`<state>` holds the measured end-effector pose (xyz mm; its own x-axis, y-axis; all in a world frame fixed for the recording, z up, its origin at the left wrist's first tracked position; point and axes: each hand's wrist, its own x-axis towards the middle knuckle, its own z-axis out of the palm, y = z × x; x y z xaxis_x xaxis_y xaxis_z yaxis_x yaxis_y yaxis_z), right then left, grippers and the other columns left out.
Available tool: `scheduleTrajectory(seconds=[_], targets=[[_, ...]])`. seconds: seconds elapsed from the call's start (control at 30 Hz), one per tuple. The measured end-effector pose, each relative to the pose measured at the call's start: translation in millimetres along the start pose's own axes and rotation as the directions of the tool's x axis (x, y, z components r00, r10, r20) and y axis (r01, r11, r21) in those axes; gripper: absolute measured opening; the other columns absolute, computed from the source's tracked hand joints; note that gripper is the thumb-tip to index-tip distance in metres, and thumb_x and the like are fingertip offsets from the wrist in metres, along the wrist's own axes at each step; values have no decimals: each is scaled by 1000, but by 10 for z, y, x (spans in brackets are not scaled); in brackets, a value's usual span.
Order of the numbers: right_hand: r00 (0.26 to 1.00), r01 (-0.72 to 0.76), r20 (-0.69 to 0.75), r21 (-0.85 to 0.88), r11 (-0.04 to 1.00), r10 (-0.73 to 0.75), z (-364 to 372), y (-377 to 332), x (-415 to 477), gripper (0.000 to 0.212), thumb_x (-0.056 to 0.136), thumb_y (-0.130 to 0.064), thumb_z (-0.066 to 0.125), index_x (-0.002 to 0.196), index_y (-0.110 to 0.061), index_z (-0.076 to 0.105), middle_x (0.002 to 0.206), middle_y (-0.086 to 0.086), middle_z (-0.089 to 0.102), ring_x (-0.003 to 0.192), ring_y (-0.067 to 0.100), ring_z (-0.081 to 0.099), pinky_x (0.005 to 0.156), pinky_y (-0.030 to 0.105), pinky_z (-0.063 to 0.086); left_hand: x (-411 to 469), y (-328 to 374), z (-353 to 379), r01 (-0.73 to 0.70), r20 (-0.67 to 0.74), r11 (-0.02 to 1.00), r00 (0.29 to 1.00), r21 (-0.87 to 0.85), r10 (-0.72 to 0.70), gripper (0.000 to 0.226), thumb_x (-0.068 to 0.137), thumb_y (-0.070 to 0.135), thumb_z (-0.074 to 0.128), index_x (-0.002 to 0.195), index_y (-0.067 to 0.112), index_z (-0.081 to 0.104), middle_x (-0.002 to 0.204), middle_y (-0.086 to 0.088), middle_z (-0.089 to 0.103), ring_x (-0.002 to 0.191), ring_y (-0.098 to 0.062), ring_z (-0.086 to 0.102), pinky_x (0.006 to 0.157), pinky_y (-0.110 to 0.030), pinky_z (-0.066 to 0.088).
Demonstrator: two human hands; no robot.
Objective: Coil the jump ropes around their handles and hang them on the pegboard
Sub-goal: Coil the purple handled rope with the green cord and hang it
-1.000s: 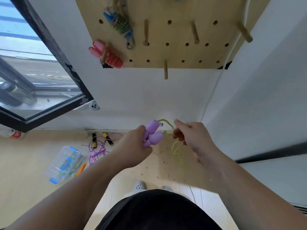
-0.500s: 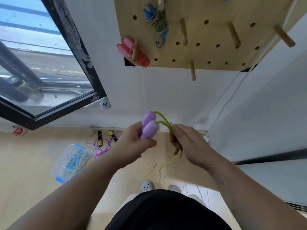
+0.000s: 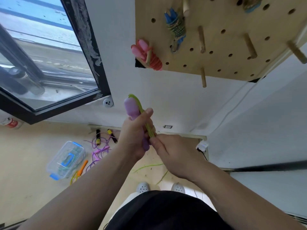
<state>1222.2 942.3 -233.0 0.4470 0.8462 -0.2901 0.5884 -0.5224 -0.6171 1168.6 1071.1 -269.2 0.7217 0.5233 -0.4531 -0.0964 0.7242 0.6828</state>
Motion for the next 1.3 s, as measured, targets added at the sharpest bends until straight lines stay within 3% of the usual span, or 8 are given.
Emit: scheduleTrajectory(seconds=[0.23,0.37,0.5,0.63,0.9,1.03,1.17,1.3], targets=[[995,35,-96,23,999,-33,-57,88,46,41,103,-52,28,70,-33,41,67,-6,54,67,17,53,65,40,44,37,52,122,-34,35,978,998,-204,42,21,81,33,68,73,17,55,63,-3,48,53,-17,48,52,-29,45],[987,24,-160,31,999,-18,-139,206,71,42,103,-52,26,69,-34,43,66,-5,56,65,17,55,63,42,46,50,56,180,-90,26,983,995,-157,96,24,90,31,65,87,9,59,75,-8,59,67,-21,59,64,-35,53],[994,-8,-108,-24,1000,5,-171,249,82,43,106,-50,25,75,-32,48,68,-6,55,68,18,56,66,42,47,51,70,232,-151,93,988,984,-39,154,12,90,16,66,82,10,58,69,-4,57,67,-20,57,64,-35,49],[1000,18,-22,-155,988,-22,-183,191,91,45,105,-50,20,101,-31,60,83,-2,66,78,20,61,72,40,49,63,108,295,-205,203,966,964,157,172,19,69,14,74,63,25,60,63,2,51,57,-17,44,59,-38,22],[994,-55,-105,-115,992,42,-208,232,137,44,106,-50,27,82,-23,53,66,-7,49,71,21,55,68,42,47,158,74,313,-126,230,990,963,-69,138,15,92,11,56,79,16,50,67,-1,37,59,-16,39,63,-31,34],[986,-151,-52,152,977,161,-263,259,167,36,102,-56,31,109,-26,51,77,-4,61,70,13,59,68,37,49,143,66,308,-133,237,986,959,-97,153,18,94,14,55,77,18,50,69,-1,38,63,-15,42,66,-30,42],[969,-242,118,623,744,216,-424,267,185,22,106,-48,38,124,-42,50,76,7,68,47,10,37,51,26,32,117,58,330,-121,233,967,957,-224,174,18,96,17,56,78,18,57,74,-3,50,74,-18,55,83,-37,46],[973,-204,105,804,558,204,-369,274,195,29,109,-36,38,118,-20,60,82,15,70,52,15,22,47,25,22,77,50,409,-192,211,968,952,-160,223,15,96,27,57,83,24,63,98,-4,70,104,-23,66,85,-37,47]])
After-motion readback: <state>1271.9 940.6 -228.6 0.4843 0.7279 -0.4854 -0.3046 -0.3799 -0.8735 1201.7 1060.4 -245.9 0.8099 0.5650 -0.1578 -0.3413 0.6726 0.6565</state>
